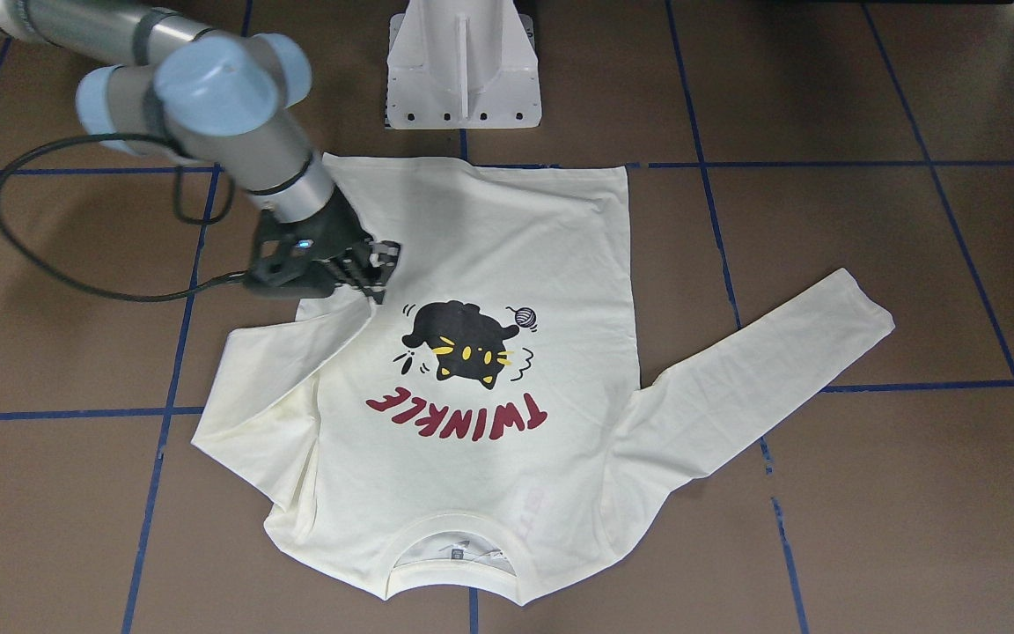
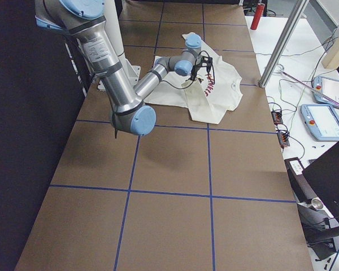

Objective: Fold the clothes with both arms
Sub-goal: 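Carry the sleeve with the right gripper across the shirt front and release, then grasp the other sleeve cuff with the left gripper while the right gripper withdraws, then fold the held sleeve with the left gripper across the shirt front and release, then move both grippers to the shirt hem corners nearest the robot and grasp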

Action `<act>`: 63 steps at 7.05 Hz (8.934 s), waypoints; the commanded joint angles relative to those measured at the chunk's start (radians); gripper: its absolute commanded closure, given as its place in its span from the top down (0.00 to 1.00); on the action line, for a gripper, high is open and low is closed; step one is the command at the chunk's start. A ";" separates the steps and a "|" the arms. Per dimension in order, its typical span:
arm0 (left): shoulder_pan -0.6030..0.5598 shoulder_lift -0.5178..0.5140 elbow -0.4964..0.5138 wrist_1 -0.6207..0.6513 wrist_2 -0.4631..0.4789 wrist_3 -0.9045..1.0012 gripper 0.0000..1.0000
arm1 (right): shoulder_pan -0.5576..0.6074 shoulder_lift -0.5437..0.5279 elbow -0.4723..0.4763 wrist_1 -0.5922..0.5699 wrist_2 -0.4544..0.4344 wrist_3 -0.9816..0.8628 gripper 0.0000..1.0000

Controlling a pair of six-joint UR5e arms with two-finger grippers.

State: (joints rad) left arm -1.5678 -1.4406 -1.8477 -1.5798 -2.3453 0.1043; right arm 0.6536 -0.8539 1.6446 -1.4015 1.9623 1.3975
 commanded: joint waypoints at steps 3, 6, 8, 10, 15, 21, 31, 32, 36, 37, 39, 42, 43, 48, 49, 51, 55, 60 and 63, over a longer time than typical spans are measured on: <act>0.002 0.000 -0.002 -0.063 -0.002 0.002 1.00 | -0.237 0.498 -0.558 0.103 -0.327 0.086 0.00; 0.014 0.000 0.001 -0.077 -0.047 0.000 1.00 | -0.258 0.509 -0.652 0.200 -0.379 0.092 0.22; 0.113 -0.003 0.010 -0.210 -0.069 -0.123 1.00 | -0.258 0.522 -0.658 0.200 -0.378 0.110 0.99; 0.251 -0.010 0.143 -0.458 -0.062 -0.527 1.00 | -0.192 0.501 -0.575 0.182 -0.268 0.164 0.99; 0.455 -0.174 0.372 -0.582 0.119 -0.758 0.83 | 0.045 -0.156 0.157 0.061 0.101 0.111 1.00; 0.534 -0.192 0.393 -0.591 0.118 -0.810 0.69 | 0.092 -0.300 0.248 0.061 0.133 0.031 1.00; 0.551 -0.269 0.108 -0.339 -0.038 -0.843 0.00 | 0.093 -0.357 0.363 0.061 0.142 0.035 1.00; 0.564 -0.396 0.023 -0.178 -0.039 -0.947 0.00 | 0.098 -0.405 0.403 0.062 0.147 0.031 1.00; 0.826 -1.011 0.303 -0.100 0.082 -1.409 0.00 | 0.240 -0.607 0.442 0.078 0.219 -0.255 1.00; 0.906 -1.102 0.434 -0.244 0.178 -1.516 0.00 | 0.326 -0.695 0.451 0.081 0.263 -0.390 1.00; 1.041 -1.255 0.707 -0.423 0.324 -1.662 0.00 | 0.403 -0.777 0.452 0.082 0.306 -0.521 1.00; 1.121 -1.334 0.870 -0.546 0.450 -1.674 0.00 | 0.402 -0.789 0.445 0.082 0.305 -0.522 1.00; 1.137 -1.354 0.902 -0.558 0.490 -1.677 0.00 | 0.400 -0.791 0.445 0.082 0.303 -0.522 1.00; 1.113 -1.370 0.979 -0.661 0.532 -1.723 0.63 | 0.390 -0.777 0.429 0.082 0.303 -0.508 1.00; 1.059 -1.359 0.957 -0.649 0.487 -1.720 0.65 | 0.365 -0.774 0.431 0.082 0.296 -0.490 1.00; 0.974 -1.115 0.627 -0.588 0.305 -1.710 0.65 | 0.184 -0.729 0.448 0.090 0.156 -0.224 1.00; 0.950 -0.601 0.023 -0.401 0.296 -1.475 0.63 | -0.430 -0.649 0.518 0.095 -0.467 0.432 0.94; 0.956 -0.575 0.024 -0.404 0.305 -1.479 0.65 | -0.635 -0.608 0.436 0.087 -0.646 0.633 0.82; 0.957 -0.578 0.033 -0.411 0.307 -1.479 0.65 | -0.638 -0.629 0.425 0.085 -0.640 0.646 0.75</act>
State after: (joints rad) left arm -0.6113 -2.0180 -1.8179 -1.9876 -2.0392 -1.3744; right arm 0.0190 -1.4753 2.0745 -1.3150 1.3205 2.0349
